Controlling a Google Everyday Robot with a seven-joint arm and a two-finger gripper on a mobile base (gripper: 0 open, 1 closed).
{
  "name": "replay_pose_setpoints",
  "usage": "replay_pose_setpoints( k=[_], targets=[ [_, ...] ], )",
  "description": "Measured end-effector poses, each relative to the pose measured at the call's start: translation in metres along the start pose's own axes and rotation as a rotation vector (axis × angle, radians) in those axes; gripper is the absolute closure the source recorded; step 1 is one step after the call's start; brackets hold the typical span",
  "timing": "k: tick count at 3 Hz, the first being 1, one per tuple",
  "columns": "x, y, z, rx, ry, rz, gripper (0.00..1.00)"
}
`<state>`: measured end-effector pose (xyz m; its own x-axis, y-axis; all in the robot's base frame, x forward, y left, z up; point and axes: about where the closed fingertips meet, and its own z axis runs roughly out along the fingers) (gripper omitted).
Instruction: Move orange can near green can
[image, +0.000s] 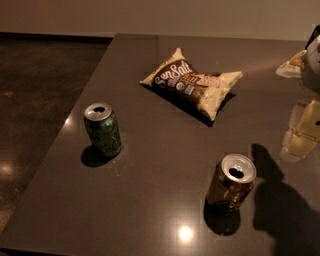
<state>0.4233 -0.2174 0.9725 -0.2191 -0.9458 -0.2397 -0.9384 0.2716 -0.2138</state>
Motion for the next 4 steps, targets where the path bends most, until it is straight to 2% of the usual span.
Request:
replay_pose_setpoints(
  k=[1,2,3,4],
  targets=[
    [0.0,0.033,0.005,-0.04,-0.079,-0.024,0.0],
    [-0.016,0.072,0.024,-0.11,-0.206,-0.072,0.0],
    [-0.033,0.096,0.045,-0.169,-0.305,-0.103,0.0],
    [-0.05,0.11,0.058,-0.202,-0.375,-0.12,0.0]
  ],
)
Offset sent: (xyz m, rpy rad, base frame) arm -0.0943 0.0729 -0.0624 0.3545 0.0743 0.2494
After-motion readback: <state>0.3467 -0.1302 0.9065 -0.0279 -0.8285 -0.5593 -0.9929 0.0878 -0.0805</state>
